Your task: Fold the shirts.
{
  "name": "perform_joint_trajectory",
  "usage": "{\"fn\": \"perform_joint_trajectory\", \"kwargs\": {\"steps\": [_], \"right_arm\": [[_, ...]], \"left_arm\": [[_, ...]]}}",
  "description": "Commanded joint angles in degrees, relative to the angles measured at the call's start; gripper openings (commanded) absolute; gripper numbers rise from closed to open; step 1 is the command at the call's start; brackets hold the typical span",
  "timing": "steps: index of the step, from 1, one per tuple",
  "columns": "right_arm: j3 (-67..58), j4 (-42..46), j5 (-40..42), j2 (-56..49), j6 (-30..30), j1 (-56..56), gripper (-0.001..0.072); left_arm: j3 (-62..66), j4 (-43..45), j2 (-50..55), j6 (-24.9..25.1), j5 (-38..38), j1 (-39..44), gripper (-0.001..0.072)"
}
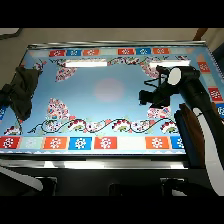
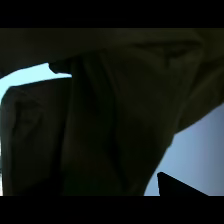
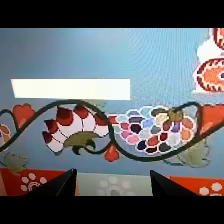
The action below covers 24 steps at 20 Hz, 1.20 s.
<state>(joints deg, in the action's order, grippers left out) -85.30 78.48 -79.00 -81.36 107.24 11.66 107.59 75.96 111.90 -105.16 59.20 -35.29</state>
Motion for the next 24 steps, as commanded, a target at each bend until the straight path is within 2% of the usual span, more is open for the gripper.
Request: {"fn": "perform_joint_trajectory", "kwargs": {"steps": [1,7,8,9,10,11,12,14,17,21,24], "right_arm": [[0.02,-0.11,0.04,-0.04,0.66,0.02,0.0566],[0.02,-1.42,-0.57,-0.04,0.66,0.0,0.0566],[0.02,-1.9,-0.57,-0.04,0.66,0.0,0.0566],[0.02,-2.38,-0.57,-0.04,0.63,0.0,0.0566],[0.02,-2.73,-0.57,-0.04,0.66,0.0,0.0566],[0.02,-3.06,-0.55,-0.04,0.63,0.0,0.0566],[0.02,-3.06,-0.52,-0.04,0.63,0.0,0.0565],[0.0,-3.06,-0.52,-0.04,0.63,0.0,0.0565],[-0.59,-1.95,1.79,0.28,0.61,-0.04,0.0565],[-1.46,0.42,4.83,3.48,-0.04,-0.04,0.0565],[-1.46,2.16,2.89,8.85,-2.43,-0.04,0.0565]], "left_arm": [[1.57,-5.03,4.96,1.95,-4.9,-2.54,0.0717],[1.57,-5.03,8.61,2.43,-5.27,-0.98,0.0714],[1.57,-5.05,8.72,3.3,-5.27,-0.57,0.0693],[1.57,-5.09,8.68,3.87,-5.09,-0.31,0.0535],[1.57,-5.22,8.5,4.33,-4.57,-0.28,0.029],[1.6,-5.97,8.11,4.92,-3.69,-0.24,0.0095],[1.6,-6.64,7.3,4.9,-3.02,-0.35,0.0036],[1.6,-8.28,3.39,4.85,-3.93,-0.37,0.0035],[1.6,-10.64,-7.8,4.94,-9.25,1.01,0.0034],[1.55,-10.6,-27.63,14.21,-9.33,6.51,0.0035],[1.31,-10.36,-41.29,16.96,-6.73,13.62,0.0035]]}}
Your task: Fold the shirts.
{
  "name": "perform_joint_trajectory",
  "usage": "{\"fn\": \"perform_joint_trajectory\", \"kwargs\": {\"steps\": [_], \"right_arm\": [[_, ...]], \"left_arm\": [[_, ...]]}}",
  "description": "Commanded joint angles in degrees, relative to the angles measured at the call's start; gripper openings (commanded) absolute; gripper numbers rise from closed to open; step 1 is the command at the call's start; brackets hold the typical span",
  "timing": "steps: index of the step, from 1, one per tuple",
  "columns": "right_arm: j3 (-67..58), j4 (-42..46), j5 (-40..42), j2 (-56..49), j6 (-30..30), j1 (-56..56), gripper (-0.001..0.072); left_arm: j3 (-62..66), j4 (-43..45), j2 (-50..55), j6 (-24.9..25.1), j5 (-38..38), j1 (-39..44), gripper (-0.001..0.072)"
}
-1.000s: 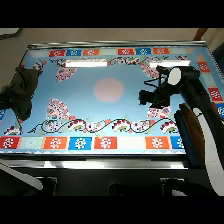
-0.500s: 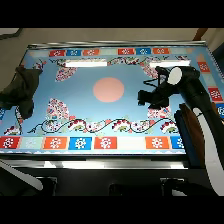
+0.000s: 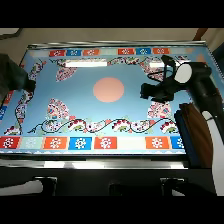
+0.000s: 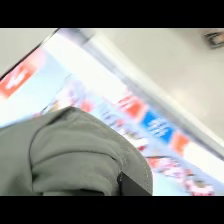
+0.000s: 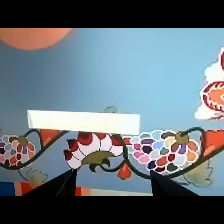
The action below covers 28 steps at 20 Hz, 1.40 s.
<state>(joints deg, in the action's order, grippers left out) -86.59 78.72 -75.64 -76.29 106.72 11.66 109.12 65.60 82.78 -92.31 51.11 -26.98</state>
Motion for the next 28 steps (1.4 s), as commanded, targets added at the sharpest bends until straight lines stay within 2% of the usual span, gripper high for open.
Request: {"fn": "perform_joint_trajectory", "kwargs": {"steps": [1,7,11,13,17,20,22,27,28], "right_arm": [[-0.17,2.14,-1.86,6.05,-2.91,-0.04,0.0565],[-0.17,5.97,-6.21,18.73,-5.86,-0.04,0.0565],[-0.15,11.17,-7.41,24.41,-5.84,-0.04,0.0565],[-0.15,12.02,-8.31,25.35,-5.81,-0.04,0.0565],[1.14,10.8,-14.32,24.26,-4.94,-0.04,0.0564],[6.45,8.9,-13.38,21.9,-4.94,-0.04,0.0565],[11.82,6.05,-10.16,18.91,-4.92,-0.04,0.0566],[22.18,-10.19,5.38,7.15,-4.94,-0.04,0.0574],[22.27,-13.35,6.82,3.98,-4.98,-0.04,0.0575]], "left_arm": [[-0.87,0.0,-16.04,4.11,2.21,8.04,0.0035],[-13.29,0.02,-31.17,4.07,7.26,30.27,0.0035],[-27.8,-0.07,-32.92,3.45,6.4,43.5,0.0035],[-34.42,0.0,-32.92,5.4,6.01,47.93,0.0035],[-46.58,6.71,-32.89,6.03,10.03,48.94,0.0036],[-56.61,13.68,-32.87,8.63,11.1,48.94,0.0036],[-63.65,14.78,-32.79,11.65,10.8,48.96,0.0036],[-74.93,14.82,-30.95,11.78,10.69,48.87,0.0042],[-74.88,15.28,-30.84,11.76,11.02,48.65,0.0081]]}}
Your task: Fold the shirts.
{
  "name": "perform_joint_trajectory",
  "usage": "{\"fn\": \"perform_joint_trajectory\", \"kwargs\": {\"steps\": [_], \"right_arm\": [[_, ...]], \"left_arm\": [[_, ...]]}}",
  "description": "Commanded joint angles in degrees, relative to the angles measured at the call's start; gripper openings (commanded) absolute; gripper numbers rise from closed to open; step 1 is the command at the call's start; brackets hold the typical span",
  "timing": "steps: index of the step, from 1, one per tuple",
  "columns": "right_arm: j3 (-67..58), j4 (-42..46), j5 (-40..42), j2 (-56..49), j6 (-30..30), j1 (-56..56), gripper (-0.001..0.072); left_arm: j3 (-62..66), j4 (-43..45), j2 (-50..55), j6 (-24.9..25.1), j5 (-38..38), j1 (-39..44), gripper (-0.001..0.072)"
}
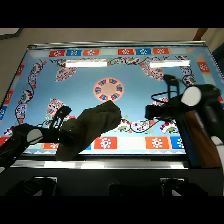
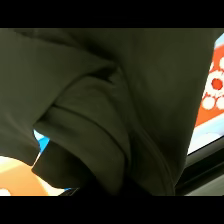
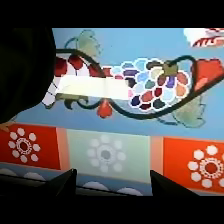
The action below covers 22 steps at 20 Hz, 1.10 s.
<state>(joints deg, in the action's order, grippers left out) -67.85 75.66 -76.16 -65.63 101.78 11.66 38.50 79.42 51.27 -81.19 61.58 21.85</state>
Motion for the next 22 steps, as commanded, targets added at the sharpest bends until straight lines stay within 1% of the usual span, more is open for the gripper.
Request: {"fn": "perform_joint_trajectory", "kwargs": {"steps": [1,2,3,5,8,10,11,12,13,15,18,19,20,21,22], "right_arm": [[3.54,-13.16,8.68,-9.31,-0.55,-0.04,0.0575],[3.54,-15.93,10.1,-11.87,-0.94,-0.04,0.0576],[3.54,-18.14,11.34,-14.03,-1.14,-0.04,0.0581],[3.54,-23.47,14.29,-18.49,-3.3,-0.04,0.0686],[3.54,-33.88,17.49,-24.46,-7.41,0.07,0.0691],[3.54,-38.93,19.32,-27.08,-9.79,0.07,0.0691],[3.54,-39.63,20.04,-27.96,-9.92,0.09,0.069],[3.54,-39.67,20.63,-28.65,-9.9,0.09,0.0686],[3.54,-39.85,20.79,-29.24,-9.88,0.15,0.0673],[3.54,-39.95,22.1,-29.83,-9.9,1.68,0.0673],[3.54,-40.11,27.71,-29.94,-9.88,6.23,0.0671],[3.54,-40.09,30.25,-29.94,-9.88,7.65,0.0637],[3.52,-40.06,32.46,-29.94,-9.9,8.74,0.0429],[3.43,-40.09,33.29,-29.94,-9.9,9.35,0.0033],[3.1,-40.06,32.83,-29.77,-9.9,9.33,0.0041]], "left_arm": [[-3.87,1.68,0.66,0.63,0.59,-0.79,0.0137],[-3.32,1.66,0.68,0.61,0.59,-1.55,0.0153],[-2.8,1.64,0.68,-0.07,0.59,-2.32,0.0153],[-2.69,1.25,0.72,-2.69,0.66,-3.23,0.0152],[-2.69,-1.05,0.72,-3.04,0.59,-3.19,0.0151],[-2.69,-1.36,0.7,-3.02,0.57,-3.21,0.0148],[-2.69,-1.11,0.7,-2.95,0.5,-3.21,0.0119],[-2.69,-0.81,0.72,-2.8,0.44,-3.21,0.0041],[-2.69,-0.7,0.72,-2.78,0.33,-3.21,0.0037],[-2.69,-0.74,0.72,-2.82,-0.09,-3.21,0.0037],[-2.69,-0.74,0.7,-2.82,-0.07,-3.21,0.0037],[-2.67,-0.76,0.68,-2.82,-0.04,-3.19,0.0037],[-2.67,-0.76,0.68,-2.82,-0.04,-3.21,0.0037],[-2.64,-0.76,0.59,-2.84,-0.07,-3.21,0.0037],[-2.25,-0.74,0.15,-2.82,-0.07,-3.21,0.0036]]}}
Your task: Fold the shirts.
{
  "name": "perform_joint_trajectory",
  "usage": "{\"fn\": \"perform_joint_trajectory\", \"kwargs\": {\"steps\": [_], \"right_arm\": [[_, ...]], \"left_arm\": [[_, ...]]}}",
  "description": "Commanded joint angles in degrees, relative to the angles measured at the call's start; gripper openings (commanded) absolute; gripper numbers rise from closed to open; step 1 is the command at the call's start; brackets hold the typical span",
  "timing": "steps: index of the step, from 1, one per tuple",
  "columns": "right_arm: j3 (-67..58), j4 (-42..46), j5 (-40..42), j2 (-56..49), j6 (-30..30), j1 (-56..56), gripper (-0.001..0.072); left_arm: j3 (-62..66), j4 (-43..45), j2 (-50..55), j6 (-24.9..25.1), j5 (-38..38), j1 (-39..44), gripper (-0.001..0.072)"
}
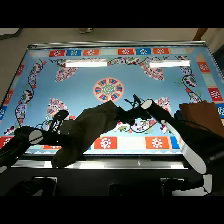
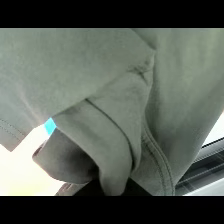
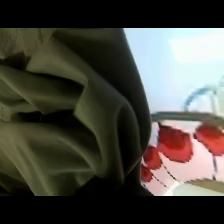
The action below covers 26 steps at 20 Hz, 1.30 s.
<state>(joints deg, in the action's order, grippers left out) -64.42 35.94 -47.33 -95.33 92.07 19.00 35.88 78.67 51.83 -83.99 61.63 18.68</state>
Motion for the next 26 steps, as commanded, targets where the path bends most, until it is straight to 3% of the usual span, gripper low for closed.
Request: {"fn": "perform_joint_trajectory", "kwargs": {"steps": [1,4,7,8,11,13,16,19,23,24,26], "right_arm": [[-0.63,0.04,3.43,0.79,-0.68,1.66,0.004],[-3.54,7.87,3.39,9.92,-3.91,-2.25,0.004],[-11.72,16.33,3.8,26.16,-7.06,-7.93,0.0041],[-14.69,17.4,4.66,31.8,-8.26,-9.27,0.0041],[-20.55,22.95,8.98,48.13,-8.96,-10.32,0.0042],[-20.72,28.33,7.34,56.72,-6.36,-10.25,0.0042],[-20.72,39.52,-2.47,64.26,7.17,-10.25,0.0041],[-20.72,40.26,-16.2,66.36,8.33,-10.25,0.0042],[-17.79,41.48,-46.49,61.92,9.35,-10.25,0.0042],[-14.32,41.42,-50.88,60.94,9.33,-10.23,0.0042],[-5.18,41.05,-52.11,60.83,9.14,-10.23,0.0042]], "left_arm": [[1.53,0.17,-1.18,0.02,-0.11,-0.07,0.0036],[10.6,4.94,-4.5,0.0,-0.11,-0.68,0.0036],[26.84,6.23,-8.59,-0.11,-0.13,-3.04,0.0036],[33.62,6.23,-9.79,-1.6,-0.61,-3.37,0.0036],[49.33,6.23,-12.55,-12.26,-8.24,-3.3,0.0036],[53.22,6.54,-14.38,-13.16,-9.16,-3.34,0.0036],[53.29,5.42,-16.68,-13.18,-5.53,-3.3,0.0036],[52.83,2.58,-16.74,-13.09,4.33,-3.3,0.0037],[39.26,2.67,-16.92,-12.92,19.45,-3.26,0.0036],[33.4,2.05,-17.2,-12.92,20.04,-3.23,0.0036],[21.14,-2.36,-17.35,-11.28,19.08,-3.23,0.0036]]}}
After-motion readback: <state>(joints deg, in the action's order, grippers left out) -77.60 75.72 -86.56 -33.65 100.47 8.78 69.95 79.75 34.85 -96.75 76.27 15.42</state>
